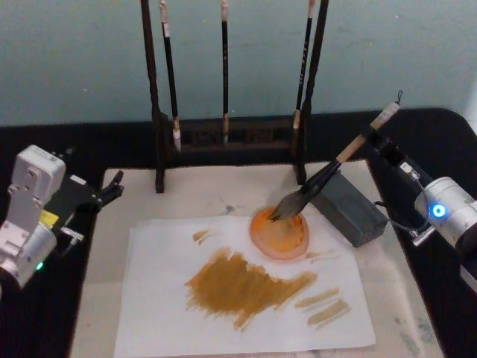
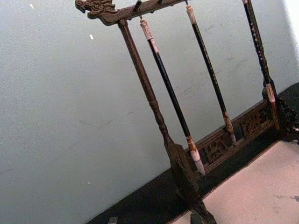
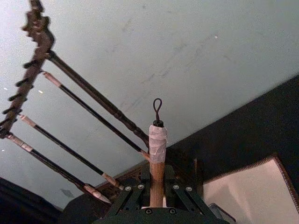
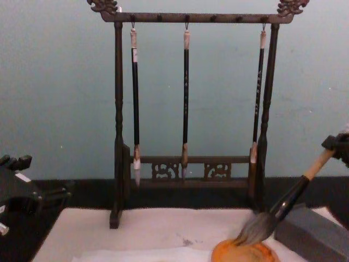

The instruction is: Pick up the brush from the inkstone, write on the paper, then place the brush back to its original position.

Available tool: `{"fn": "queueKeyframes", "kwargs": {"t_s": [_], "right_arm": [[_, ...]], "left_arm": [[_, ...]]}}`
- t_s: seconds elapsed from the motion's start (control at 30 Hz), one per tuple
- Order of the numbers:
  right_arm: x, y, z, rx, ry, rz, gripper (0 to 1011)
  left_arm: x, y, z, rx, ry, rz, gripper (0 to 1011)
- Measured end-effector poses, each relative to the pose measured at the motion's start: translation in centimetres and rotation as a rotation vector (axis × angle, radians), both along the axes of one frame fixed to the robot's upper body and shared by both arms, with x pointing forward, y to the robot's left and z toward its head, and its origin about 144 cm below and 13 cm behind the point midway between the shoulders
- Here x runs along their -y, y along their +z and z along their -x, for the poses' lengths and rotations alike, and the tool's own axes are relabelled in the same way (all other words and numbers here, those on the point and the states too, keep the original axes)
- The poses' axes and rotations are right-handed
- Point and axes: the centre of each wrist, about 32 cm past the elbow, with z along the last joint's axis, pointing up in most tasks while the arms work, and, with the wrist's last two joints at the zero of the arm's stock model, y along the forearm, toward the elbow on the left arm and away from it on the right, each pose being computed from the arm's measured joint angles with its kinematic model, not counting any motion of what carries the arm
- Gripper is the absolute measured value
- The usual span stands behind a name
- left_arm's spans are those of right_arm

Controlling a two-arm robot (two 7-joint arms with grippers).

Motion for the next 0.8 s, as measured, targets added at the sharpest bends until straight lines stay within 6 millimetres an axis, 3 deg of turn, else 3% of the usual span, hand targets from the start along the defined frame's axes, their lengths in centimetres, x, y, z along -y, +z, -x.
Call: {"fn": "queueKeyframes", "kwargs": {"t_s": [0.8], "right_arm": [[0.0, -1.3, -0.9, -0.120, -0.006, -0.112, 177]], "left_arm": [[0.0, 0.0, 0.0, 0.000, 0.000, 0.000, 1010]]}}
